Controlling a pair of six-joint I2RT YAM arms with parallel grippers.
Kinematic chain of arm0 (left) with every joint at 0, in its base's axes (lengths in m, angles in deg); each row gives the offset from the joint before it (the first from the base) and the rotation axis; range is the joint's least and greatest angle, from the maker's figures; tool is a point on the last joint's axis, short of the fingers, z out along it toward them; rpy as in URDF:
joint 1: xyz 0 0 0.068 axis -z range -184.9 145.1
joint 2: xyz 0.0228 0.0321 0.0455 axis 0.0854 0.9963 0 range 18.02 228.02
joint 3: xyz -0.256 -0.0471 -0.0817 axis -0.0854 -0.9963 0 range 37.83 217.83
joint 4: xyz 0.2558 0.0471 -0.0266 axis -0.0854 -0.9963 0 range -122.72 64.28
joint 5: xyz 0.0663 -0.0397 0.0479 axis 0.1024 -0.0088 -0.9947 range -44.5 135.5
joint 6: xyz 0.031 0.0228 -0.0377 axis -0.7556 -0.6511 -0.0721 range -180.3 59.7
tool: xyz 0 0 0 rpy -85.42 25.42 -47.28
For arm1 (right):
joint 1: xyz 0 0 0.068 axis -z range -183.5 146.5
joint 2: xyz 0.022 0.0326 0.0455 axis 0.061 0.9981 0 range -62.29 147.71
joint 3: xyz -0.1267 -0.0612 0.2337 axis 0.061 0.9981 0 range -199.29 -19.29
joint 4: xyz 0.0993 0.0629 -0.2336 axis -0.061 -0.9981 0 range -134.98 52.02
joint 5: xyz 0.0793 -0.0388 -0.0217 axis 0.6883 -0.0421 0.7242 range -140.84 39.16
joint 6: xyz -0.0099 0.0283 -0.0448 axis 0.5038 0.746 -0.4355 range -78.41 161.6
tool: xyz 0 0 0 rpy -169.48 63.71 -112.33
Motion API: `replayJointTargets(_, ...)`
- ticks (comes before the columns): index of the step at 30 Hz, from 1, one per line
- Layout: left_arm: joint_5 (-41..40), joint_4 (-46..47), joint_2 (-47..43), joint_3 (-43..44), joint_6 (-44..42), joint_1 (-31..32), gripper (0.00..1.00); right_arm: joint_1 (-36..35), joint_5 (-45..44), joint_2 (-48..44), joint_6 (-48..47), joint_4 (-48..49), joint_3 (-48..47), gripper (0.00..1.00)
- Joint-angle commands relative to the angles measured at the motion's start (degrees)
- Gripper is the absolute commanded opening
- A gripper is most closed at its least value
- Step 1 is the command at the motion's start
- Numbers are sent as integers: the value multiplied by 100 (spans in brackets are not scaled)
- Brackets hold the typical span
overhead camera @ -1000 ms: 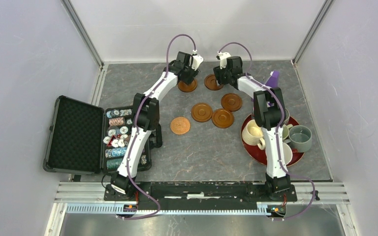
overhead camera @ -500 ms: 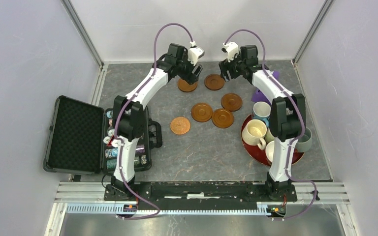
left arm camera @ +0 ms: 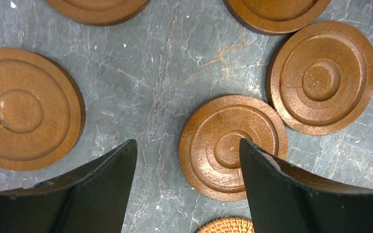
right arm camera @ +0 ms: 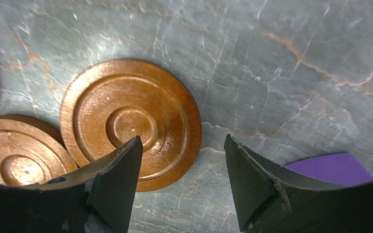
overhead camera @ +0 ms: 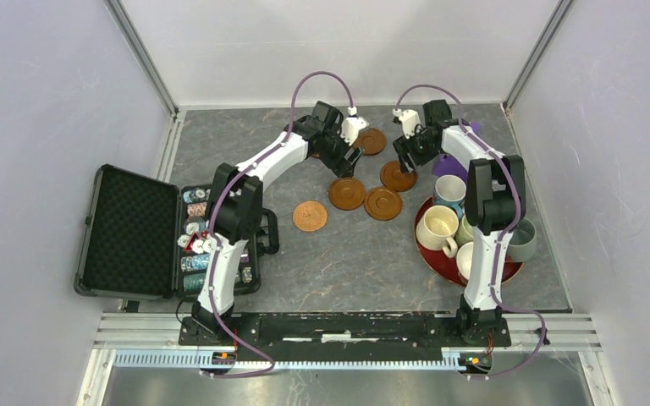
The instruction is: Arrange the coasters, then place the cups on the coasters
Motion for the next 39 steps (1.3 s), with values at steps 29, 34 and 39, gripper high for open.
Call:
replayJointTargets(29,-848,-436,-1057,-2496,-414,470,53,-757,448,-616,-946,-337,2160,45)
replayJointTargets(34,-862,-375,-1545,-3193,-283,474,52,-920,605,-931,-867,-327,2665,44)
replayJointTargets(39,-829,-188,-1522,-3018,482,120,53,-920,441,-782,-452,-36,2345,43)
